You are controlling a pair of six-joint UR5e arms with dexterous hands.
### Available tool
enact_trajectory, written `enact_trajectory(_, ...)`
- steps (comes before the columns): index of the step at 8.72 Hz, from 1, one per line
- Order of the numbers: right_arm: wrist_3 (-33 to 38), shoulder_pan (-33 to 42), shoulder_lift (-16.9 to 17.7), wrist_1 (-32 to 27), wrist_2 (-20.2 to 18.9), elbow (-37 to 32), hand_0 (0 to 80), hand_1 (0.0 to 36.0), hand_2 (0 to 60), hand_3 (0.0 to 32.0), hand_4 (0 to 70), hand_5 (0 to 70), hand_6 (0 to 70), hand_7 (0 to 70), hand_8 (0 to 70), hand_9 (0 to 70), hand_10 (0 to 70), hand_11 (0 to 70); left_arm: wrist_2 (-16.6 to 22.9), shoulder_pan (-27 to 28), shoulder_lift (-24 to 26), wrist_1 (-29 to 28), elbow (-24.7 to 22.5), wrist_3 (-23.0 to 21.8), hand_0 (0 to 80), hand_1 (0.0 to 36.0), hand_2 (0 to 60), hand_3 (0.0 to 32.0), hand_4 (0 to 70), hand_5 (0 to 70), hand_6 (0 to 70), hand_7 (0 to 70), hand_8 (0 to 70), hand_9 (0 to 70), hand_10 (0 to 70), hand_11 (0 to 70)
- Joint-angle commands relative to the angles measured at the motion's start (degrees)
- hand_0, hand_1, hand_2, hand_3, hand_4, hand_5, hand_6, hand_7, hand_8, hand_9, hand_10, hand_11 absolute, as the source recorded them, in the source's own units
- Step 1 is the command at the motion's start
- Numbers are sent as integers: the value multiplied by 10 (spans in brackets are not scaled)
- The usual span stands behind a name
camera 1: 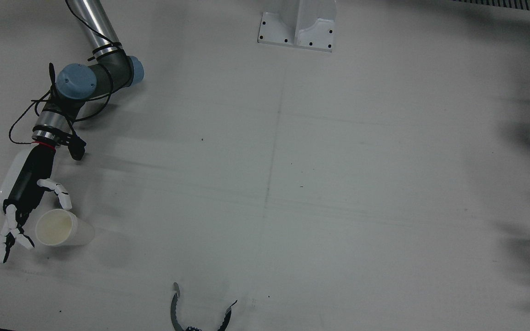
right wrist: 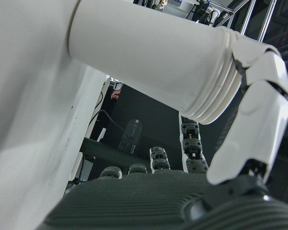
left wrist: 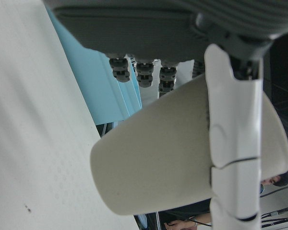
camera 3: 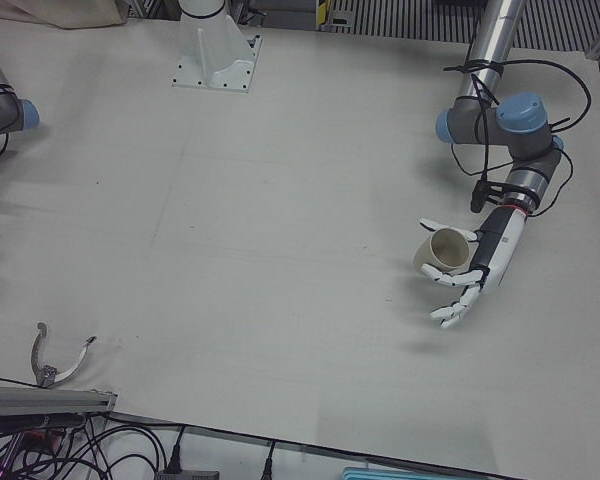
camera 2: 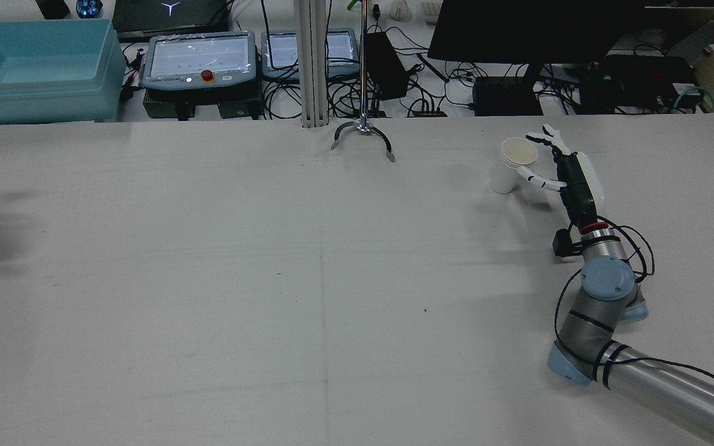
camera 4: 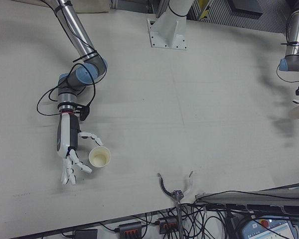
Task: Pour water
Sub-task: 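Lift the white paper cup off the table with the right hand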
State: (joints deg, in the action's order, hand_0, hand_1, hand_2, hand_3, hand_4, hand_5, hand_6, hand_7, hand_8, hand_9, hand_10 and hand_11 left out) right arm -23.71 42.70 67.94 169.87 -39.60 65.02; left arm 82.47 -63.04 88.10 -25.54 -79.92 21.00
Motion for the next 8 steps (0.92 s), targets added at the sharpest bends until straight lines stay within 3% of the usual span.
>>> enact_trajectory(1, -20, 0, -29, 2, -5, -1, 466, 175, 271, 14, 100, 197, 43, 122, 0, 10, 0, 0, 1, -1, -4, 3, -4, -1, 642, 197, 0, 0, 611, 378, 112, 229, 71, 123, 59, 100)
enact_trajectory(4, -48, -1, -36, 1, -10, -3, 462, 167, 266, 22, 76, 184, 38, 109, 0, 7, 0, 0, 1, -2, -7, 1, -5, -1, 655, 199, 0, 0, 609, 378, 110, 225, 68, 118, 58, 98)
enact_trajectory(8, -28, 1, -39, -8, -3, -2, 460, 167, 269, 28, 61, 213, 36, 118, 0, 9, 0, 0, 0, -2, -15, 0, -3, -11, 646, 200, 0, 0, 601, 376, 108, 222, 68, 118, 58, 99)
